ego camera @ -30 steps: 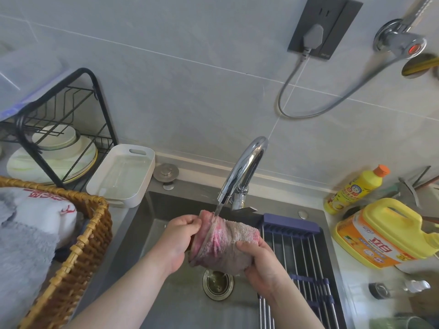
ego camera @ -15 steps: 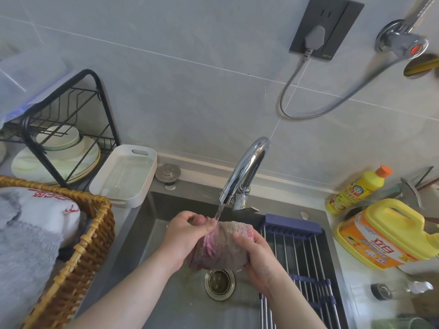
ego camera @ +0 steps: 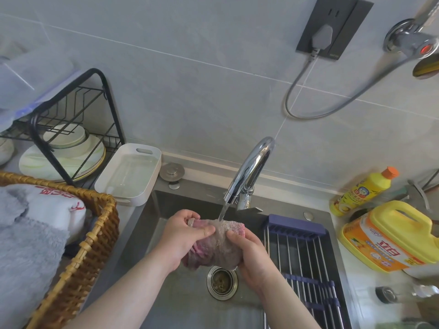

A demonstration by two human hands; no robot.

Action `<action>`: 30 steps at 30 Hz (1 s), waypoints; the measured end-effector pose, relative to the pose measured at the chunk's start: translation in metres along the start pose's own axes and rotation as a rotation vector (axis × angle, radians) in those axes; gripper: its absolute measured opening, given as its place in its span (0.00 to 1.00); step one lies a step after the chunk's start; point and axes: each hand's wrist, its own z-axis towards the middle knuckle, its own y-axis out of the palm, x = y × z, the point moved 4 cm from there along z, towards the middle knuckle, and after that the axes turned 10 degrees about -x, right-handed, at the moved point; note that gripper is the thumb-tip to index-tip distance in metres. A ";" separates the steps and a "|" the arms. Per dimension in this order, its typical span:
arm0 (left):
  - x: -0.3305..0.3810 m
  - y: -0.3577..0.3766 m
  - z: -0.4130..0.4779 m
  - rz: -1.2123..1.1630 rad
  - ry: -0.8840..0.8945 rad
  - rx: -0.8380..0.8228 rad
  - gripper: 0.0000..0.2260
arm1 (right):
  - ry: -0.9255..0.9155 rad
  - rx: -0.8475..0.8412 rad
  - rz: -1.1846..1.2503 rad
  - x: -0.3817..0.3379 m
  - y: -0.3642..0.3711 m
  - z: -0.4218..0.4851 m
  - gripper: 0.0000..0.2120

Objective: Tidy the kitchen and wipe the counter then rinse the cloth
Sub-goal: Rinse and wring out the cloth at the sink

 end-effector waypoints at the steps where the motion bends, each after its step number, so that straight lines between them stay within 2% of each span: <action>1: 0.001 0.000 0.000 -0.013 0.012 0.016 0.14 | -0.003 -0.001 -0.010 0.001 0.002 0.000 0.11; 4: 0.001 -0.001 0.002 -0.032 0.035 0.004 0.03 | 0.000 0.043 -0.091 0.004 0.004 0.003 0.16; 12: 0.001 -0.005 0.004 -0.245 0.036 -0.092 0.04 | 0.083 0.208 -0.358 -0.015 0.007 0.018 0.15; 16: 0.003 -0.008 0.004 -0.279 0.035 -0.082 0.03 | 0.099 0.235 -0.208 -0.015 0.008 0.018 0.10; 22: 0.007 -0.003 0.010 -0.357 -0.020 -0.082 0.07 | 0.157 0.267 0.087 -0.009 0.003 0.018 0.02; 25: 0.002 -0.006 0.014 -0.281 -0.017 -0.010 0.11 | 0.161 0.223 0.177 -0.004 0.002 0.015 0.08; 28: 0.001 -0.009 0.010 -0.114 0.028 0.207 0.12 | 0.048 0.208 0.150 -0.005 0.004 0.012 0.19; 29: 0.000 -0.006 0.005 -0.104 0.004 0.243 0.12 | -0.008 0.206 0.114 -0.008 0.006 0.010 0.16; 30: -0.002 0.000 0.002 -0.139 -0.052 0.203 0.12 | -0.056 0.201 0.051 -0.011 0.009 0.006 0.10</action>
